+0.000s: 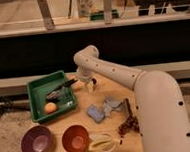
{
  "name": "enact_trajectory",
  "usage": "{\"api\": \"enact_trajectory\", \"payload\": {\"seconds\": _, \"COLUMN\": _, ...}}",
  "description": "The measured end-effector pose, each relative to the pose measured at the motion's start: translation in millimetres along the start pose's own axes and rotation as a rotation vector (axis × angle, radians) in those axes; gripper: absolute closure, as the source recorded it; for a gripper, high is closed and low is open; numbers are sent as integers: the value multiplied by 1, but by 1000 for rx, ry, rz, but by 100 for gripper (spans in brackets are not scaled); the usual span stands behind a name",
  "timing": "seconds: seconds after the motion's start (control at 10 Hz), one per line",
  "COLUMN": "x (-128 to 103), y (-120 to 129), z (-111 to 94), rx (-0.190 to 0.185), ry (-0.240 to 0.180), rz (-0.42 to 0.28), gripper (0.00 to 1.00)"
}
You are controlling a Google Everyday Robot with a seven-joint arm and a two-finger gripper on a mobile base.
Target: Place brush in table surface
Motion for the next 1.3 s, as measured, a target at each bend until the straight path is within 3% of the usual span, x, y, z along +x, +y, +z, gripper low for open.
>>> {"api": "enact_trajectory", "payload": {"seconds": 0.3, "x": 4, "y": -2, "z": 3, "rx": 2, "ry": -8, "rz": -4, "gripper": 20}}
{"api": "enact_trajectory", "payload": {"seconds": 0.8, "x": -4, "y": -26, "z": 2, "rx": 10, "ry": -36, "rz": 72, "gripper": 20}}
{"api": "enact_trajectory", "payload": {"seconds": 1.3, "x": -11, "y": -48, "z": 7, "rx": 22, "ry": -60, "rz": 101, "gripper": 20}}
